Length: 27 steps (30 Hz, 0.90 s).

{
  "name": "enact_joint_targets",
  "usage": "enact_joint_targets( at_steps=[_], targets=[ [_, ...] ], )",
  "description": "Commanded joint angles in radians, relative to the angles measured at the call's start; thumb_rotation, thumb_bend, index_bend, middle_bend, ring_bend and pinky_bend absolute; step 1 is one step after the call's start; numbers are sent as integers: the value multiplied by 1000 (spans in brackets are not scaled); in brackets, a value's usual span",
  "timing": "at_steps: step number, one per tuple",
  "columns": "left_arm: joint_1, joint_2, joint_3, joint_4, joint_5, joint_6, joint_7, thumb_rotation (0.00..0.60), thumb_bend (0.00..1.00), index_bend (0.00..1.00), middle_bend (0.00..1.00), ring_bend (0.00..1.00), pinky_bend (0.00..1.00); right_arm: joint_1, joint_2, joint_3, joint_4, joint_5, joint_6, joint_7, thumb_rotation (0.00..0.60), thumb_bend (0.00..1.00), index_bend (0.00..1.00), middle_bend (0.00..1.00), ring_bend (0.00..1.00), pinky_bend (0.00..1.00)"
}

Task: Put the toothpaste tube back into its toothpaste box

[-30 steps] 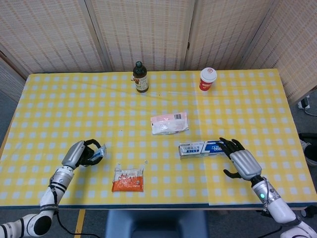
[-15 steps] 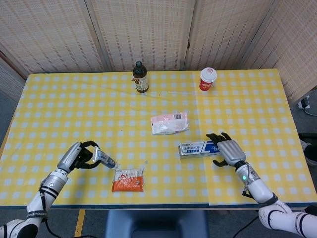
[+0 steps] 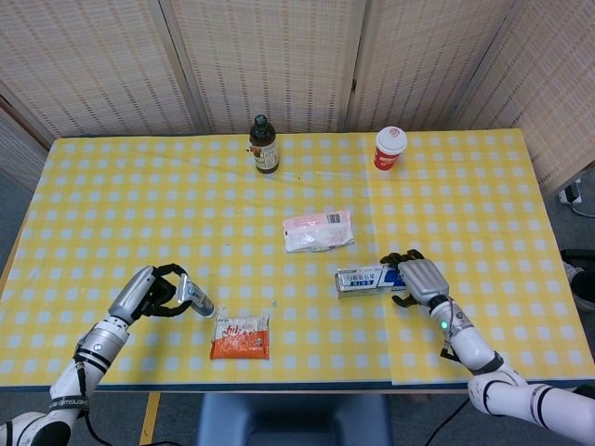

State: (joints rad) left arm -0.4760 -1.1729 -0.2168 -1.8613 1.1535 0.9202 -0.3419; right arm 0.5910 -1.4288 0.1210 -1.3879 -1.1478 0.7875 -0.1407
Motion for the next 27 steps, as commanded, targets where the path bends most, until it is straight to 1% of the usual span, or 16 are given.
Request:
enact_joint_targets(
  at_steps=[1,3,8,11,15,18,21,24,27],
  targets=[
    [-1,0,2,0,-2,1,1,600,803,847,1000,1000,1000,0,-11,-5,13,0,10,-6,600,324,304,256,253,158],
    [-4,1,4,1,-5,-3,2,600,803,847,1000,1000,1000,-2,-23,-6,23,1,23,-11,600,324,368,294,286,201],
    [-7,2,2,6,-13,-5,-8,600,803,847,1000,1000,1000,-8,-52,0,42,-1,71,-25,600,324,481,375,359,296],
    [-7,7,-2,5,-14,-5,-24,600,803,847,1000,1000,1000,-12,-60,2,41,-1,85,-24,600,324,514,399,384,337],
    [-10,33,-16,-14,-16,-18,-62,600,803,847,1000,1000,1000,-19,-49,7,14,-16,99,9,600,324,519,403,388,340],
    [-13,56,-29,-34,-15,-21,-75,600,803,847,1000,1000,1000,-27,-30,15,-21,-27,102,67,600,324,520,402,387,340],
    [-17,83,-49,-69,-15,-11,-85,600,803,847,1000,1000,1000,-42,-15,35,-57,-50,116,177,600,324,519,402,387,340],
    [-23,105,-70,-100,-25,-7,-93,600,802,847,1000,1000,1000,-56,-25,51,-61,-83,147,276,600,324,520,402,389,340],
    [-39,132,-102,-133,-58,-19,-112,600,801,847,1000,1000,1000,-61,-39,58,-58,-119,160,373,600,324,519,398,392,340]
  ],
)
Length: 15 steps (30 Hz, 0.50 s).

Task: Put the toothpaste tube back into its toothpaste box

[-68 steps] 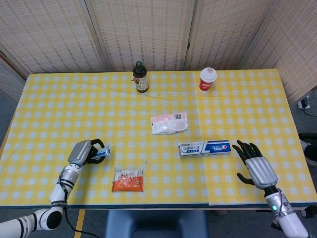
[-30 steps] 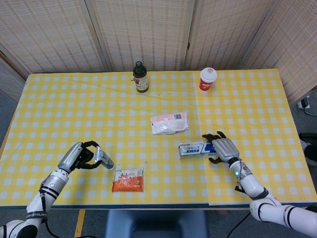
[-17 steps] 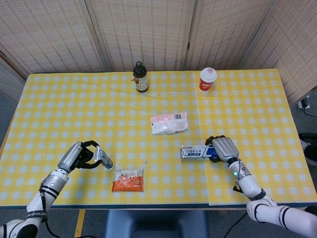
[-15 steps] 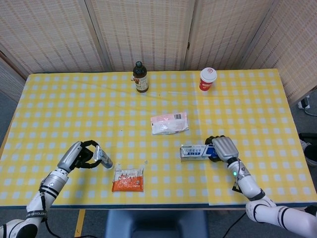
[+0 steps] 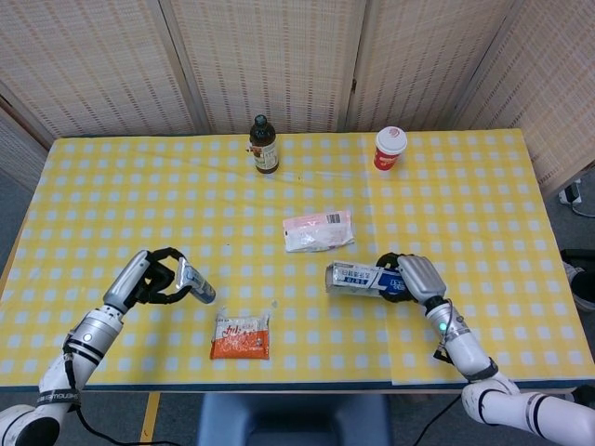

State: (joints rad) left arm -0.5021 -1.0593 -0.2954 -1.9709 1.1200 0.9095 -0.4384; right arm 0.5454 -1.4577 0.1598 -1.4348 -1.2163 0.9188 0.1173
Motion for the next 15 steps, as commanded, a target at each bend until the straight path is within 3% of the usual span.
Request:
enact_joint_targets(
  at_steps=[1,9,15],
  targets=[
    [-21,30,-38,-37,-42,-16,-27,600,802,847,1000,1000,1000,-15,-15,20,-9,-66,31,145,600,324,519,397,391,340],
    [-54,84,-111,-109,-123,-38,-85,600,801,847,1000,1000,1000,7,-70,35,-26,-123,33,315,600,324,520,380,392,341],
    [-72,93,-139,-152,-156,-13,-76,600,801,847,1000,1000,1000,41,-127,37,-12,-126,6,336,600,323,519,370,390,340]
  ],
)
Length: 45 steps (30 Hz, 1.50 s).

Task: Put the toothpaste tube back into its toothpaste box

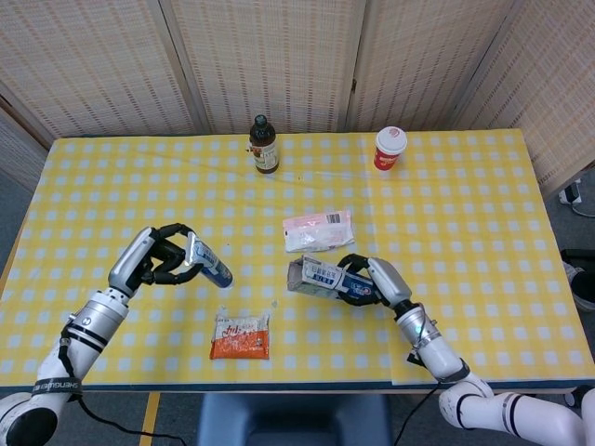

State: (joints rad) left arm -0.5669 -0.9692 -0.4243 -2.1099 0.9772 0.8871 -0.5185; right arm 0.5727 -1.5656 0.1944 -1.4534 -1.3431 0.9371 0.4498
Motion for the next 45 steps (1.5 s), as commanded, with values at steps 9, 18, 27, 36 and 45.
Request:
enact_joint_targets(
  at_steps=[9,18,27,36,45],
  targets=[
    [-38,6,-38,-65,-77,38,29,600,800,847,1000,1000,1000,54,-97,24,50,45,-50,-1,600,324,520,367,390,340],
    [-70,-35,-24,-129,-89,123,141,600,800,847,1000,1000,1000,115,-182,62,95,69,-105,54,600,324,519,367,390,340],
    [-96,-66,-21,-149,-123,161,195,600,800,847,1000,1000,1000,139,-220,76,113,61,-110,90,600,323,519,367,390,340],
    [-100,-72,-23,-169,-137,185,216,600,800,847,1000,1000,1000,146,-239,77,133,42,-110,164,600,324,520,367,391,340],
    [-112,-61,-59,-150,-160,184,200,600,801,847,1000,1000,1000,124,-208,84,110,-3,-58,282,600,324,519,367,389,340]
  ],
)
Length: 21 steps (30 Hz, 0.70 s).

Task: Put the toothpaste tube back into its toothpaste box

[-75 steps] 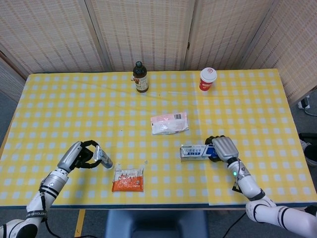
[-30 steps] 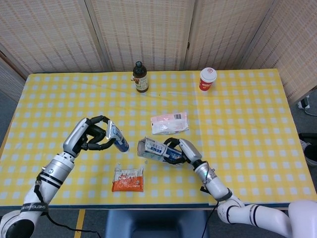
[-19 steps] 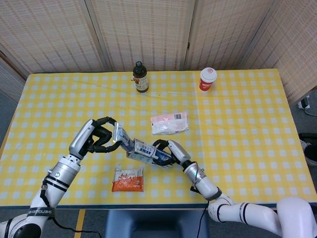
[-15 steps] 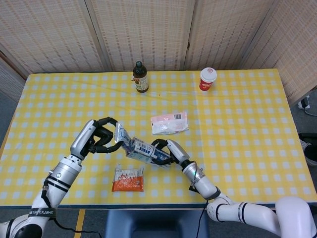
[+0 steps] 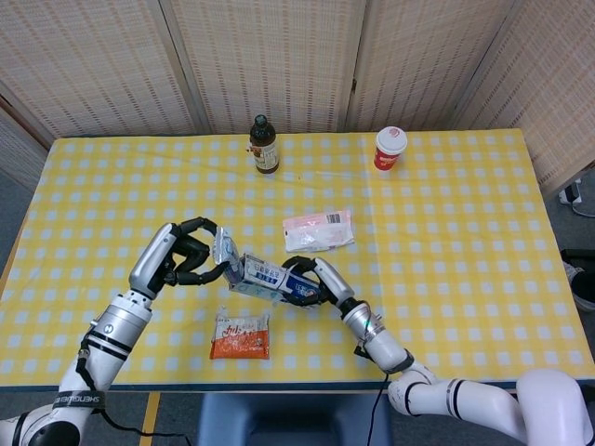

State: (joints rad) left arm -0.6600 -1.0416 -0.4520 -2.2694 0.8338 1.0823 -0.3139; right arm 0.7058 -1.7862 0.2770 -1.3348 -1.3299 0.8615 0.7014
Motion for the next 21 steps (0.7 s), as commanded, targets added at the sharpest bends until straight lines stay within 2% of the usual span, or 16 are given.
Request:
enact_joint_targets(
  at_steps=[1,3,6,11,21],
  targets=[
    [-24,23,-19,5,-55,-39,1,600,801,847,1000,1000,1000,-11,17,1,-11,-20,22,42,600,324,519,367,390,340],
    [7,19,9,-15,-32,-14,1,600,801,847,1000,1000,1000,-14,23,0,-15,-28,30,59,600,324,519,367,391,340],
    [0,8,-21,12,-35,-2,-26,600,801,847,1000,1000,1000,-18,28,-7,-12,-41,47,73,600,324,519,367,391,340],
    [4,5,-41,15,-52,-12,-70,600,801,847,1000,1000,1000,-14,20,-17,3,-48,47,96,600,324,519,367,390,340],
    [27,19,-72,-7,-47,-13,-134,600,800,847,1000,1000,1000,-2,-30,-40,77,-94,66,238,600,324,519,367,390,340]
  ],
)
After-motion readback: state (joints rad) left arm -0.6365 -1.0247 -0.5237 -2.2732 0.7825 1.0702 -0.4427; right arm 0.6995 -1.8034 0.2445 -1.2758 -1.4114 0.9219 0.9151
